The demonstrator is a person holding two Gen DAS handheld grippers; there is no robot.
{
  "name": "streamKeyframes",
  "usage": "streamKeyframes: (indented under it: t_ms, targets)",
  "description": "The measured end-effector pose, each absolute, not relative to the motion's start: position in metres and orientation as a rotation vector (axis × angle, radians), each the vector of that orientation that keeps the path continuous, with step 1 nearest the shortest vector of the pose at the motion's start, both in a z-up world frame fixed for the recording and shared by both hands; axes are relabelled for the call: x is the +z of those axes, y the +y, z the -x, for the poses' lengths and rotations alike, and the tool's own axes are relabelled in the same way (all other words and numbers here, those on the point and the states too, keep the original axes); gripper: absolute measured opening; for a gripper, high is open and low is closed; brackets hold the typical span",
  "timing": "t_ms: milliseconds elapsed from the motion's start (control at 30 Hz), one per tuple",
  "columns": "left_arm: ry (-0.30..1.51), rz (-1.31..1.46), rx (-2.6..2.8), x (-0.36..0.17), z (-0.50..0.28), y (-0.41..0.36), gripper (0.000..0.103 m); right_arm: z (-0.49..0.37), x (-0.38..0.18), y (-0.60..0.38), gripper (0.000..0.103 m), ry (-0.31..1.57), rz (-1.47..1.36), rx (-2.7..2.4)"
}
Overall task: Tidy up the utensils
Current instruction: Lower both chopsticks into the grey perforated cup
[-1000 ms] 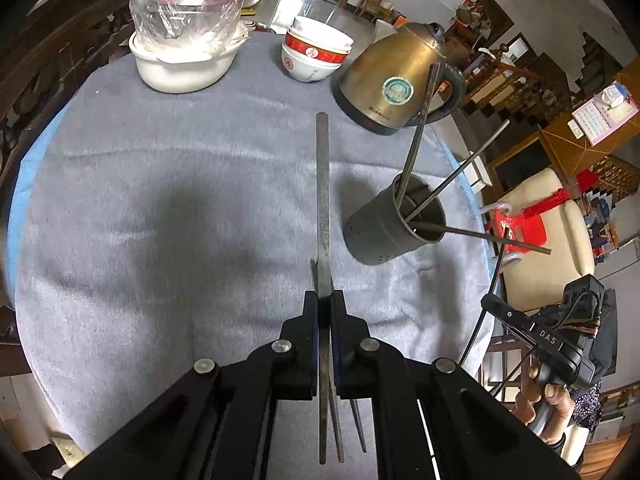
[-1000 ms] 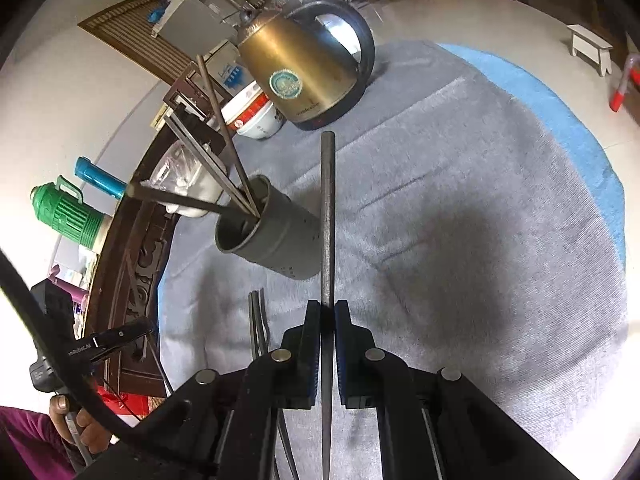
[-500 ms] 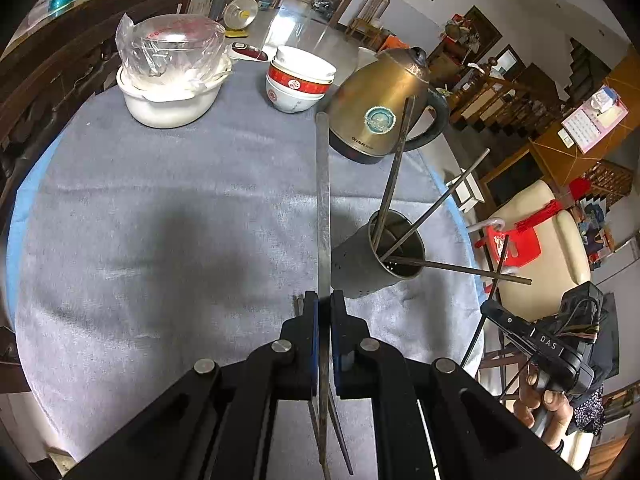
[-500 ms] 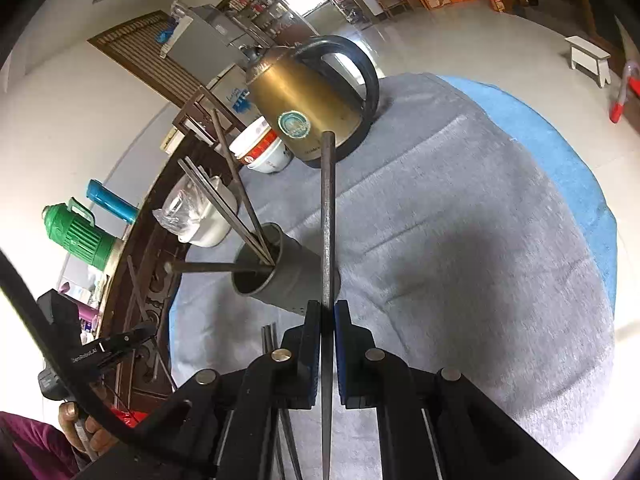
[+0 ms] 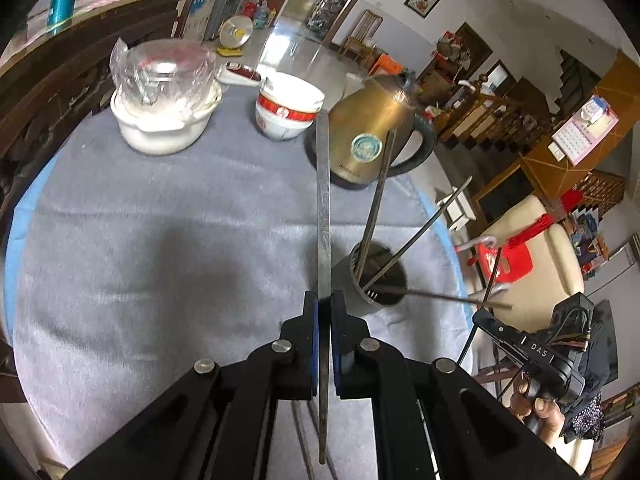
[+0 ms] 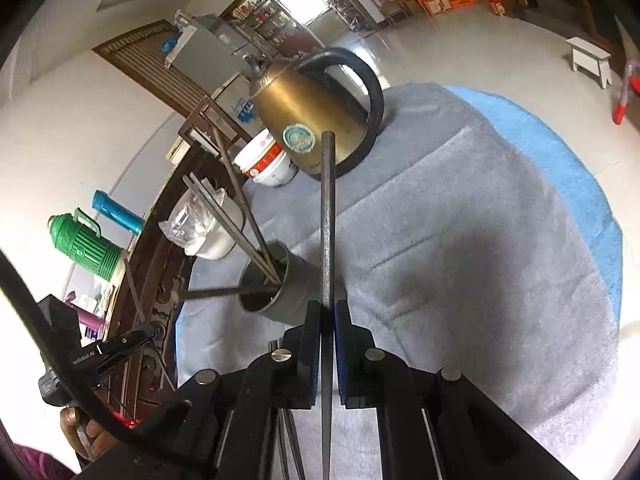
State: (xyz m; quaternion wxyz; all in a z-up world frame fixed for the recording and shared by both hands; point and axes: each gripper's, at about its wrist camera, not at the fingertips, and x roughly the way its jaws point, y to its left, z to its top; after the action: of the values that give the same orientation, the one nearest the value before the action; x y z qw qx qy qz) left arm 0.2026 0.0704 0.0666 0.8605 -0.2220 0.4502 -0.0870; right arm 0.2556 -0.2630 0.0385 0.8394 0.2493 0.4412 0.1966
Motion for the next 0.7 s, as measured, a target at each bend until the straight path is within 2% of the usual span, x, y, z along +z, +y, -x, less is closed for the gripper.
streamKeyframes:
  t_ms: [333, 700]
  targets:
    - [0.757, 0.501, -0.151, 0.098, -0.227, 0.062, 0.006, -0.282, 0.080, -0.272, 0.007, 0.757, -0.550, 0.406]
    - [0.581, 0.488, -0.075, 0.103, -0.257, 0.043, 0.006, -0.312, 0.098, -0.270, 0.007, 0.520, -0.640, 0.399]
